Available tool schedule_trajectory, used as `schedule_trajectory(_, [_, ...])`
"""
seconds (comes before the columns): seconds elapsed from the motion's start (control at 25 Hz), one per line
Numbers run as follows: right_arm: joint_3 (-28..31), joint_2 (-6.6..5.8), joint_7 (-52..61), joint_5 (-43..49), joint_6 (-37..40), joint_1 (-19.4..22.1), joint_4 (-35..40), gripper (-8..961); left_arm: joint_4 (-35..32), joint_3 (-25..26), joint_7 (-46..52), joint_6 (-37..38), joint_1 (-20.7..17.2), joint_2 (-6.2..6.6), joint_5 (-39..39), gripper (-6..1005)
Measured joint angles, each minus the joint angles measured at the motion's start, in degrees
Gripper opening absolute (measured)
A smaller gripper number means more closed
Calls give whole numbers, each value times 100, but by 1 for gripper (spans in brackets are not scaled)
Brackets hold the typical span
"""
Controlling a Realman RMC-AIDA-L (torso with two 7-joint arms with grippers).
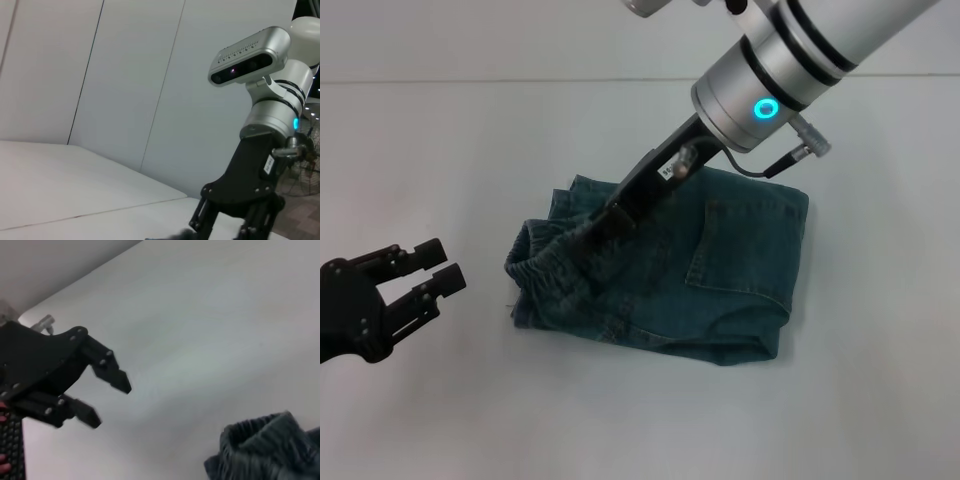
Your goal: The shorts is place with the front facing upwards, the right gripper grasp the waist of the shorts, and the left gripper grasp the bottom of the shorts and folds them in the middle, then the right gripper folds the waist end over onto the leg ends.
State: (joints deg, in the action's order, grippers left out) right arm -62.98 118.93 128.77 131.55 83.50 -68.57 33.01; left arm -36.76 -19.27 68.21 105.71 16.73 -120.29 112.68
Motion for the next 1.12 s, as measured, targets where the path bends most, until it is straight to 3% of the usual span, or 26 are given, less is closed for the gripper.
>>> schedule_trajectory(0.24, [76,-101,-15,-40,731,222,309,715,62,-17,-2,-101,-3,-7,0,401])
schedule_trajectory(0.44, [36,-154,29,-1,1203,584,794,889,79,-26,6,-108,1,-4,5,400])
schedule_trajectory(0.56, [81,-165,-59,-46,1529,957,1289,889,51,-27,41,-98,14,16,114,418])
schedule_trajectory(0.8, [484,-113,-661,-454,2080,2223,2459,890,-66,-42,393,-79,134,61,530,454])
schedule_trajectory(0.96, [1155,-189,-1436,-950,2171,2989,2423,890,-225,-51,859,-90,256,97,759,477])
schedule_trajectory(1.12, [2036,-336,-2546,-1565,2372,3698,1783,890,-357,-51,1306,-124,429,169,1148,501])
